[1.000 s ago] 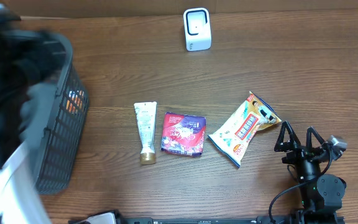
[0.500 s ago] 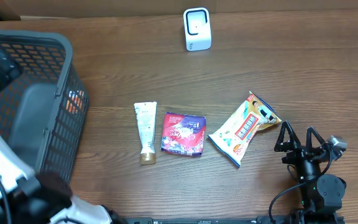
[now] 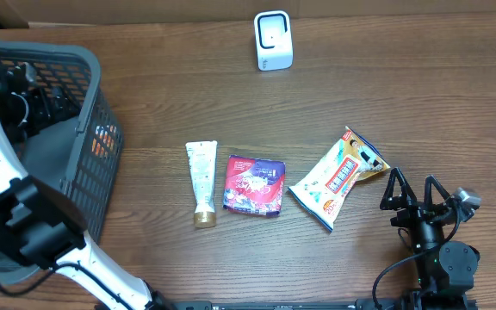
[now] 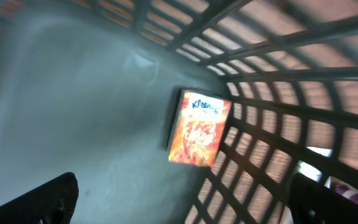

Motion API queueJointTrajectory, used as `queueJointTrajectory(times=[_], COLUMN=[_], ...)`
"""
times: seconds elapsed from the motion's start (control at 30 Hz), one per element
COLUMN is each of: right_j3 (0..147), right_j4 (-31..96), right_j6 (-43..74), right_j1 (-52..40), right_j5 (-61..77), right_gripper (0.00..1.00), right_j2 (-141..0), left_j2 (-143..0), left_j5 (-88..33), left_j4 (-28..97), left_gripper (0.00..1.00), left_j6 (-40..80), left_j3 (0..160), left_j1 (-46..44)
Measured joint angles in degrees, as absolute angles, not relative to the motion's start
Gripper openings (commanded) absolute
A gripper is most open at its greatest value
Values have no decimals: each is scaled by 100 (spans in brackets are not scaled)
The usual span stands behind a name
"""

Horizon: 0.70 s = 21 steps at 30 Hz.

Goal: Scan the item barcode
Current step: 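Reach into the basket and grasp the white Kleenex tissue pack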

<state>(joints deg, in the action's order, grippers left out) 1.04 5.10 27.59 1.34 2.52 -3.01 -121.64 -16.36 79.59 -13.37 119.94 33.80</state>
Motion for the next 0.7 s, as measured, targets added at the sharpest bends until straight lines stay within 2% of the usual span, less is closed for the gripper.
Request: queueJointTrajectory(times=[0.27,0.6,0.7], right_j3=[104,104,104], right_j4=[510,513,515], right_j6=[2759,2762,2762], right_j1=[134,134,134], right_j5=[252,252,255], right_gripper=[100,100,100], right_j2=[-301,-301,-301], left_j2=[-12499,-12499,-12462], left_j5=[-1688,-1629,-1533], left_j4=[7542,6322,6156], left_gripper=[100,100,94], left_j6=[-1549,-1496,-1428], left_j3=[11273,10077,9933], left_j1=[3264,3129,3028])
